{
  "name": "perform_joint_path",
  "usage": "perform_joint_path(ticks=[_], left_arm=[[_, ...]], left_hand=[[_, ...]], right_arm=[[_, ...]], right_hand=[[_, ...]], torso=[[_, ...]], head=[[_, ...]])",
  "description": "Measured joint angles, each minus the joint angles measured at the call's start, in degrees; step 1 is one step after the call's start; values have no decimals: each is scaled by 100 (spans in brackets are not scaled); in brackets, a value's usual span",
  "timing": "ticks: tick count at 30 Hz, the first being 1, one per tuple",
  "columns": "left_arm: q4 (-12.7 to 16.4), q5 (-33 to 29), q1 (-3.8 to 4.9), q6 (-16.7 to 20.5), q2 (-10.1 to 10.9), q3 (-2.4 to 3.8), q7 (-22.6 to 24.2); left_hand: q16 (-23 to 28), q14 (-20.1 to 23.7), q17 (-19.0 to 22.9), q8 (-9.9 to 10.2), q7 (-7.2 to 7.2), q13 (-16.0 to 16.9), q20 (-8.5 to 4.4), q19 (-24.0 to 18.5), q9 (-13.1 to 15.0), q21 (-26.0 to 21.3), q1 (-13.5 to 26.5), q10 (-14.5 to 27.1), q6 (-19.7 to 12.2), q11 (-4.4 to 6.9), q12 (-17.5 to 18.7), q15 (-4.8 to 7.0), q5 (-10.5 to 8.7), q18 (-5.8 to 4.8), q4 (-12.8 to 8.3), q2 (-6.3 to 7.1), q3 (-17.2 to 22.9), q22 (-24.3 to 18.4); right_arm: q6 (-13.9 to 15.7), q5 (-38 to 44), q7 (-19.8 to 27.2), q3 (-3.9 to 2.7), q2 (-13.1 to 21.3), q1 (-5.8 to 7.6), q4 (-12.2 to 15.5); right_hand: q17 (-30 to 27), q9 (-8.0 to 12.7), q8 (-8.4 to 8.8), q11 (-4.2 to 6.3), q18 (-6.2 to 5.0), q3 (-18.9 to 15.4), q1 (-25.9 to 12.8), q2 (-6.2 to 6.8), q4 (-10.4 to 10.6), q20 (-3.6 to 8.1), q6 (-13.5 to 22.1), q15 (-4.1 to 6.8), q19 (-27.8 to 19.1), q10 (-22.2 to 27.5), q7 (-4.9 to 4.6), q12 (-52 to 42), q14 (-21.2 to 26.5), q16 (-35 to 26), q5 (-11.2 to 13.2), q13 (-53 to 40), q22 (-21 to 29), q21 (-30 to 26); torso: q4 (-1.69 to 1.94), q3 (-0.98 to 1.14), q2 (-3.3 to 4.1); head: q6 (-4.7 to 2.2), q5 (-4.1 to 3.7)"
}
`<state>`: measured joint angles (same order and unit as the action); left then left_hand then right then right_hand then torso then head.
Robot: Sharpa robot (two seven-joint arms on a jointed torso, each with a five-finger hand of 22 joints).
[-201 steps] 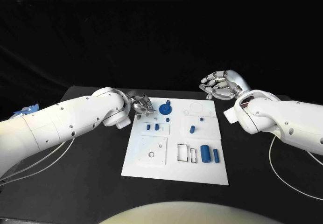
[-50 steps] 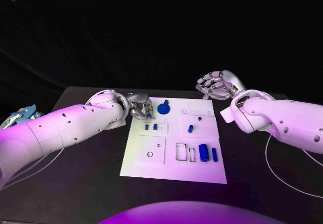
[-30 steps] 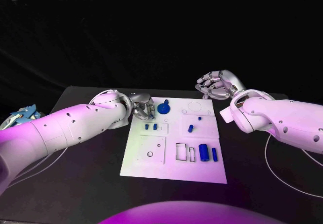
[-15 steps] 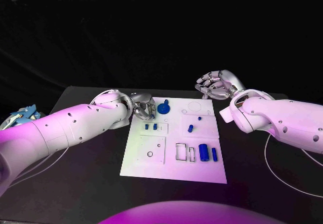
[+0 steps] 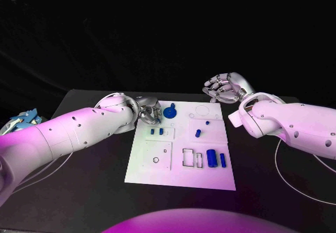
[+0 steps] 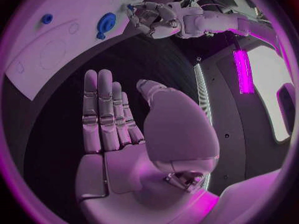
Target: Assemble the parts on the task board
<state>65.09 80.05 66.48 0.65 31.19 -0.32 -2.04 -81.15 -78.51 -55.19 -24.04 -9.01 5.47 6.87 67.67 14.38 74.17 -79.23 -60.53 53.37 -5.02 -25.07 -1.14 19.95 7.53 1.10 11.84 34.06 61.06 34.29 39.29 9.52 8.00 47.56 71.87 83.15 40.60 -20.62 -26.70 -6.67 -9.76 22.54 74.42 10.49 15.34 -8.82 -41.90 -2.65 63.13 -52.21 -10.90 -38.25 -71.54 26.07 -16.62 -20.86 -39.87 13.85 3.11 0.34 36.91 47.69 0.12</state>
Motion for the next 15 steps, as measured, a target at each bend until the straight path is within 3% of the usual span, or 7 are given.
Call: perform_joint_path(ticks=[15], left_arm=[[-15,0,6,-105,-19,-5,-53]], left_hand=[[0,0,-13,0,21,1,0,0,0,0,0,-42,20,0,24,0,-20,0,-16,0,-16,-6]], right_arm=[[0,0,0,0,2,0,0]], right_hand=[[3,0,0,0,0,0,0,0,0,0,0,0,0,0,0,0,0,0,0,0,0,0]], torso=[[1,-2,0]], head=[[5,5]])
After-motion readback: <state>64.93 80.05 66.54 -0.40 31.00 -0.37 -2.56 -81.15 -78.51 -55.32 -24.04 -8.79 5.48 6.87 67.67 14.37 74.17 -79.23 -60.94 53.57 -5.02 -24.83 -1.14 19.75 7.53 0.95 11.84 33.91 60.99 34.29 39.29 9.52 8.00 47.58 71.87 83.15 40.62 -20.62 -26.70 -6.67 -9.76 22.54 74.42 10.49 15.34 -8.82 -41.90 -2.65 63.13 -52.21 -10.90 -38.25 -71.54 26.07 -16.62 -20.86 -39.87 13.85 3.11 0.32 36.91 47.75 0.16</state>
